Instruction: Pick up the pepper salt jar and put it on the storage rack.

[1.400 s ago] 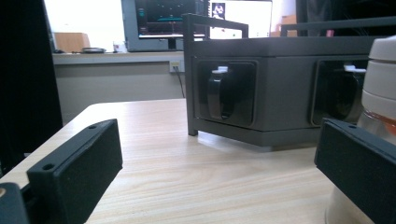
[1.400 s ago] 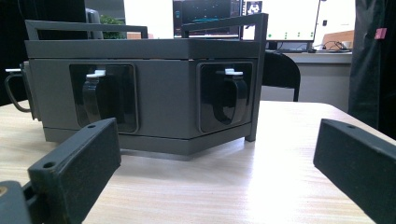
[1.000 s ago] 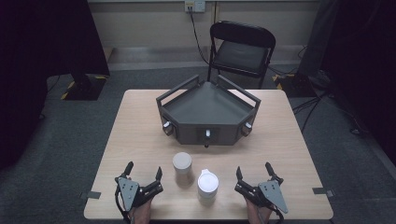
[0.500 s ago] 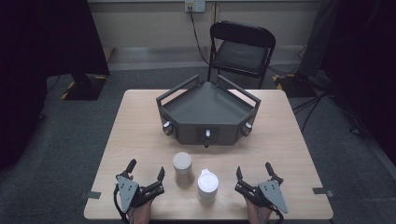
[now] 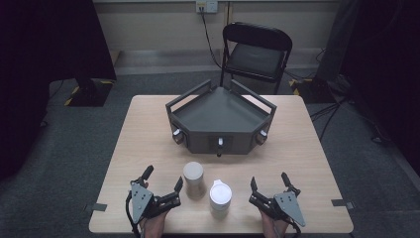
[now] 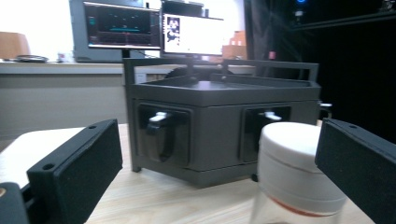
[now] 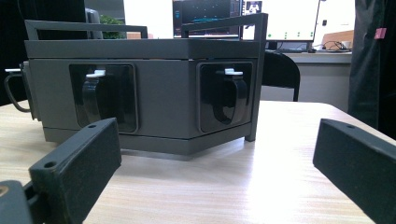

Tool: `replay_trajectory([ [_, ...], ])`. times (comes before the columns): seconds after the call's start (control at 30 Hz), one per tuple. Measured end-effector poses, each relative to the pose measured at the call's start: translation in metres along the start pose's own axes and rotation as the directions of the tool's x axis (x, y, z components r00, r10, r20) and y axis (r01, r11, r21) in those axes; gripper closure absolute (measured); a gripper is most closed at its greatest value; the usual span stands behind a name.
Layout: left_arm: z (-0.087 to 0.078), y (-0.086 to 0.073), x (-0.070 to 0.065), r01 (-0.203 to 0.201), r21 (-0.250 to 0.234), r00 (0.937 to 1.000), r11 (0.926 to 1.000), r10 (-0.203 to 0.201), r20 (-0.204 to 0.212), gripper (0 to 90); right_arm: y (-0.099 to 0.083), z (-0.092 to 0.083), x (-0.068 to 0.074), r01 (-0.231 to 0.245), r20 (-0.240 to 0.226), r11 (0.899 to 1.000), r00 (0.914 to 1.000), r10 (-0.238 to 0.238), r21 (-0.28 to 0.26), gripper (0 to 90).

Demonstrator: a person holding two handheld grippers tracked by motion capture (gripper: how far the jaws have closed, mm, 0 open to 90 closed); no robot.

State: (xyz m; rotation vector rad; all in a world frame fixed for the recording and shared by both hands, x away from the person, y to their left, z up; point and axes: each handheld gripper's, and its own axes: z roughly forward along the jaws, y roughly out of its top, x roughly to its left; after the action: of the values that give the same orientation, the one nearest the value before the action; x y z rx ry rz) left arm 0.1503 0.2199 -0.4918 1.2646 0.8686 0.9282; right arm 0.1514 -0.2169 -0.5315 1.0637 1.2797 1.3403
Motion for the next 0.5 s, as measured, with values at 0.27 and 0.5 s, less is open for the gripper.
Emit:
replay_trajectory([
  [0.27, 0.008, 0.009, -0.004, -0.005, 0.0, 0.9988, 1.0, 0.005, 0.048, 0.0, 0.0, 0.0, 0.0, 0.0, 0.0, 1.0, 1.0, 0.0, 0.0, 0.0],
  [0.5, 0.015, 0.011, -0.006, -0.011, 0.01, 0.9958, 0.9999, 0.01, 0.091, 0.0, 0.0, 0.0, 0.0, 0.0, 0.0, 1.0, 1.0, 0.0, 0.0, 0.0],
])
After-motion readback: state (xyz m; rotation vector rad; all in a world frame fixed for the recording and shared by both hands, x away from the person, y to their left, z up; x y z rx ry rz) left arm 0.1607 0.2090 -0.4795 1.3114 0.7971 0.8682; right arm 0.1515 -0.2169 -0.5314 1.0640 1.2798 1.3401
